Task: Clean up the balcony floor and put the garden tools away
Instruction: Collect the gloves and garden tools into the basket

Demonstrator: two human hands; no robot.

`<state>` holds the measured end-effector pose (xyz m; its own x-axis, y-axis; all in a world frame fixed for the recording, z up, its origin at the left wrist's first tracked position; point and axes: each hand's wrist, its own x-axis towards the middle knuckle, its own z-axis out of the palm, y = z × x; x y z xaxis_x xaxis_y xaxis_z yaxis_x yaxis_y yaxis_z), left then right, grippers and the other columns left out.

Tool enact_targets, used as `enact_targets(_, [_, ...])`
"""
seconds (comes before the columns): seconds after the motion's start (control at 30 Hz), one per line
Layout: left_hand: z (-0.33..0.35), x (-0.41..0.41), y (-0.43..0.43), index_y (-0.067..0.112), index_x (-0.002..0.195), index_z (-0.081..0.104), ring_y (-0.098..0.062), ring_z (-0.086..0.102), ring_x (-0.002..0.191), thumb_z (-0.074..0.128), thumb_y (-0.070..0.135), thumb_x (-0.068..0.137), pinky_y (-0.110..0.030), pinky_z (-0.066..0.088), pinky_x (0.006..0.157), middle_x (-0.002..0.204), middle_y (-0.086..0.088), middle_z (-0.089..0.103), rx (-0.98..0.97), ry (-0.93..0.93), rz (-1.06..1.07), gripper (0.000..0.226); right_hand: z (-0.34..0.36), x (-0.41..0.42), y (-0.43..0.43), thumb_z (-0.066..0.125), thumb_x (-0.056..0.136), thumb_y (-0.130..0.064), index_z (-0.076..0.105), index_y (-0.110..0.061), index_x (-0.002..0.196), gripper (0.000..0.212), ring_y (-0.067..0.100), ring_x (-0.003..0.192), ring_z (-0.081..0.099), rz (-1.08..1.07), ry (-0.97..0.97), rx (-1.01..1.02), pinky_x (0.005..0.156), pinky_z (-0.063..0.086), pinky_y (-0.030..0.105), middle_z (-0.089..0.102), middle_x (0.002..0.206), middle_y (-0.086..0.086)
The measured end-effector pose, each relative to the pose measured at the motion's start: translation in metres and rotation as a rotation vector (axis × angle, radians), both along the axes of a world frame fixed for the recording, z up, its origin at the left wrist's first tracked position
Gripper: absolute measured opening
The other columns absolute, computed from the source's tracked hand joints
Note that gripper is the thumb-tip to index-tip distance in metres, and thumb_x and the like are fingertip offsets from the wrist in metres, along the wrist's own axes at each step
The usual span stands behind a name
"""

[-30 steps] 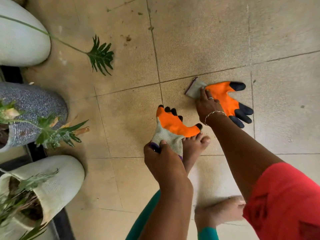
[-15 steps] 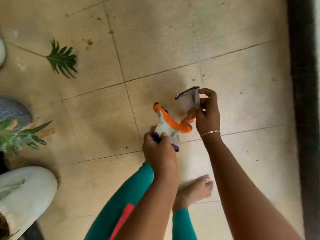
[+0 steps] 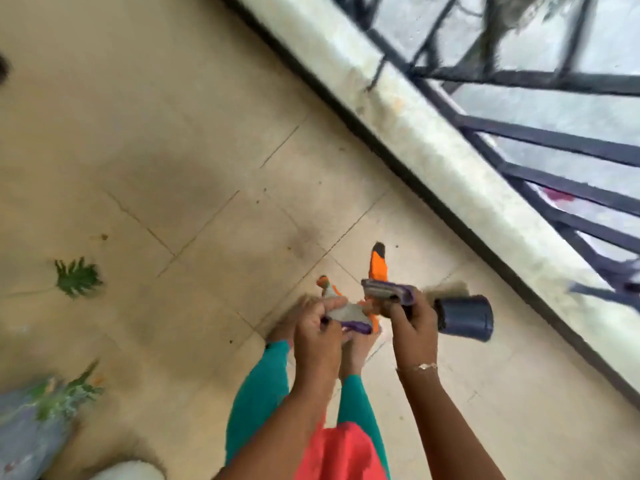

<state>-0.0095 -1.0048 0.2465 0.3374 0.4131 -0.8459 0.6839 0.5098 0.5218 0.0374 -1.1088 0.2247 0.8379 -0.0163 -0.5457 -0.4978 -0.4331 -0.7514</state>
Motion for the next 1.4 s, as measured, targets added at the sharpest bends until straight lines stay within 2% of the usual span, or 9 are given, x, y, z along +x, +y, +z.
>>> enact_targets(0.17, [0.073, -0.003, -0.017, 0.029, 0.077, 0.077, -0.035, 0.062, 0.104, 0.054, -0.003, 0.070, -0.051, 0.049, 0.094, 0.106, -0.019, 0.066, -0.030, -0.128, -0.450, 0.040, 0.100, -0.025, -0.052, 0.055, 0.068, -0.030, 0.063, -0.023, 0.081, 0.017, -0.006, 0.071, 0.060, -0.214, -0.077, -0.030, 0.061, 0.043, 0.008, 0.067, 0.078, 0.002])
enact_targets(0.27, [0.118, 0.008, -0.033, 0.031, 0.064, 0.075, -0.023, 0.068, 0.083, 0.051, -0.003, 0.068, -0.023, 0.055, 0.075, 0.081, -0.004, 0.072, 0.040, -0.177, -0.725, 0.042, 0.154, -0.048, -0.081, 0.056, 0.077, -0.016, 0.063, -0.026, 0.082, 0.013, -0.010, 0.074, 0.058, -0.306, -0.130, -0.071, 0.061, 0.040, 0.005, 0.067, 0.078, -0.002])
enact_targets(0.37, [0.162, 0.017, -0.056, 0.010, 0.071, 0.067, -0.029, 0.066, 0.072, 0.038, -0.026, 0.080, -0.016, 0.052, 0.053, 0.083, -0.022, 0.067, -0.045, -0.194, -0.838, 0.047, 0.203, -0.072, -0.105, 0.052, 0.073, -0.016, 0.066, -0.026, 0.077, 0.017, -0.008, 0.067, 0.060, -0.455, -0.150, -0.030, 0.058, 0.043, 0.007, 0.069, 0.072, -0.006])
enact_targets(0.5, [0.201, 0.018, -0.107, 0.005, 0.067, 0.072, -0.042, 0.064, 0.081, 0.047, -0.012, 0.088, -0.031, 0.057, 0.059, 0.086, -0.031, 0.066, -0.136, -0.165, -1.005, 0.037, 0.233, -0.122, -0.148, 0.046, 0.068, -0.025, 0.066, -0.030, 0.081, 0.025, 0.018, 0.064, 0.064, -0.642, -0.157, -0.040, 0.064, 0.054, 0.042, 0.072, 0.077, -0.005])
enact_targets(0.83, [0.213, -0.071, -0.329, -0.004, 0.071, 0.064, -0.035, 0.059, 0.065, 0.069, -0.003, 0.075, -0.029, 0.051, 0.038, 0.081, -0.027, 0.062, -0.125, 0.114, -1.304, 0.006, 0.235, -0.264, -0.301, 0.047, 0.075, -0.008, 0.065, -0.042, 0.076, 0.038, -0.003, 0.059, 0.061, -1.172, -0.078, -0.063, 0.058, 0.050, 0.018, 0.070, 0.076, 0.000])
enact_targets(0.93, [0.197, -0.113, -0.401, -0.006, 0.077, 0.062, -0.036, 0.059, 0.067, 0.078, 0.005, 0.052, -0.032, 0.050, 0.040, 0.085, -0.027, 0.062, -0.130, 0.191, -1.395, 0.031, 0.232, -0.309, -0.364, 0.048, 0.076, -0.013, 0.059, -0.043, 0.077, 0.032, 0.000, 0.067, 0.058, -1.247, -0.015, -0.100, 0.064, 0.047, 0.016, 0.066, 0.080, 0.000])
enact_targets(1.03, [0.226, -0.154, -0.467, 0.000, 0.081, 0.063, -0.028, 0.058, 0.064, 0.062, 0.000, 0.081, -0.022, 0.046, 0.034, 0.069, -0.016, 0.065, -0.082, 0.146, -1.452, 0.001, 0.207, -0.354, -0.435, 0.042, 0.065, -0.020, 0.064, -0.032, 0.084, 0.031, 0.014, 0.068, 0.055, -1.315, 0.023, -0.138, 0.065, 0.046, 0.024, 0.069, 0.083, 0.004])
enact_targets(1.2, [0.248, -0.197, -0.539, -0.004, 0.080, 0.063, -0.037, 0.061, 0.085, 0.062, -0.003, 0.082, -0.024, 0.051, 0.037, 0.093, -0.026, 0.064, -0.092, 0.138, -1.526, 0.003, 0.216, -0.397, -0.560, 0.049, 0.075, -0.015, 0.066, -0.032, 0.084, 0.026, 0.012, 0.077, 0.056, -1.266, 0.018, -0.290, 0.073, 0.047, 0.028, 0.070, 0.095, -0.002])
enact_targets(1.4, [0.248, -0.218, -0.598, -0.004, 0.088, 0.066, -0.030, 0.062, 0.077, 0.052, -0.001, 0.089, -0.026, 0.056, 0.054, 0.093, -0.027, 0.064, -0.153, 0.004, -1.702, 0.015, 0.231, -0.429, -0.661, 0.061, 0.078, 0.001, 0.066, -0.003, 0.105, 0.027, 0.028, 0.107, 0.056, -1.234, 0.069, -0.375, 0.092, 0.039, 0.028, 0.061, 0.113, 0.014])
